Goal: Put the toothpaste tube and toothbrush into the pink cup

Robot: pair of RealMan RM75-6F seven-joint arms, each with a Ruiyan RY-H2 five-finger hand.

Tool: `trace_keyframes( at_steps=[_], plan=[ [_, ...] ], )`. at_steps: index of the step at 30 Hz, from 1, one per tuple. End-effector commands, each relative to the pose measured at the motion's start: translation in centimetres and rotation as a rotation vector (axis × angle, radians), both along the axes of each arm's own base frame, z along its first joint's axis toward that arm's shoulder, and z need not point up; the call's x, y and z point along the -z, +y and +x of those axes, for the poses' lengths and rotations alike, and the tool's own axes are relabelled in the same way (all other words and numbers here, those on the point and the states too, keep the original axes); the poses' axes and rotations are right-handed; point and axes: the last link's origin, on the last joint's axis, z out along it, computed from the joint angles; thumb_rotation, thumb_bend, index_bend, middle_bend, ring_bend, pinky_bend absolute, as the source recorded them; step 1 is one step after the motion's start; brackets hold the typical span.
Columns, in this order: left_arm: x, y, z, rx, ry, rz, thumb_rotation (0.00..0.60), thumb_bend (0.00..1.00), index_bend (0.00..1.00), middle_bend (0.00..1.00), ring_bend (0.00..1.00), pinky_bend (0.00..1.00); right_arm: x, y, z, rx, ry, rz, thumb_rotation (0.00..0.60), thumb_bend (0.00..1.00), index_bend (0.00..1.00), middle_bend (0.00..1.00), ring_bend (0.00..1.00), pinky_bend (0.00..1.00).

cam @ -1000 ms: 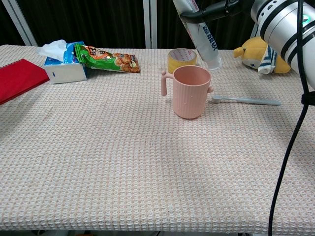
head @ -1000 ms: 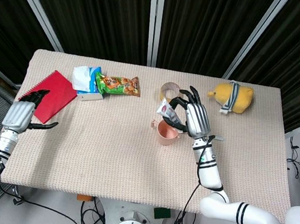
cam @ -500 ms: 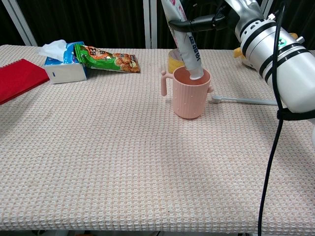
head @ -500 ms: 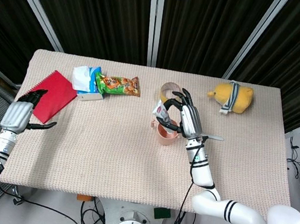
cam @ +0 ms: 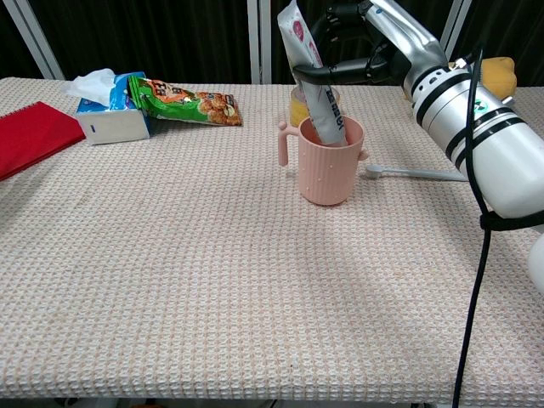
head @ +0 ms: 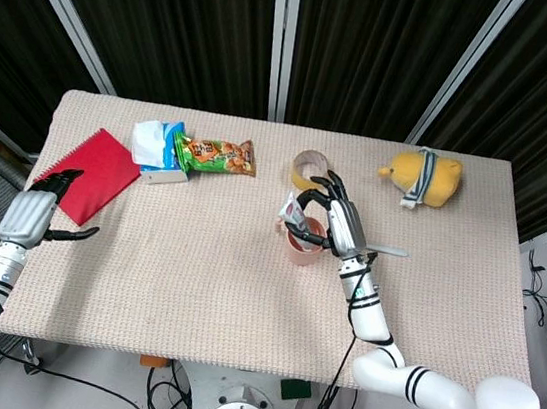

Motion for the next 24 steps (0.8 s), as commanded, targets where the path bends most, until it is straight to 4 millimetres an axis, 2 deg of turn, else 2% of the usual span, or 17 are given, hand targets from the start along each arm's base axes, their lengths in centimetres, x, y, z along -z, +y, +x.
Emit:
trace_keyframes(
  at_steps=[1,13,17,24],
  plan=[
    [0.0,0.0,0.0,-0.001,-0.001,-0.001,0.248,0.04,0.08,0.08,0.09,0.2,0.5,0.1,-0.6,0.002,0.01,0.009,0.6,0.61,0.64,0.63,0.17,0.0],
    [0.2,-0.2,-0.1,-0.004,-0.01,-0.004,0.249,0.04,0.08,0.08,0.09,0.2,1.6,-0.2,-1.8,0.011,0.023,0.043,0.6,0.6,0.64,0.63,0.17,0.0],
    [0.3,-0.2,-0.2,-0.008,-0.013,-0.015,0.206,0.04,0.08,0.08,0.09,0.2,1.8,-0.4,-2.2,0.017,0.029,0.052,0.6,0.6,0.64,0.63,0.17,0.0],
    [0.2,-0.3,-0.4,-0.009,-0.022,-0.019,0.19,0.04,0.08,0.08,0.09,0.2,2.5,-0.8,-2.6,0.021,0.052,0.065,0.6,0.6,0.64,0.63,0.17,0.0]
  ],
)
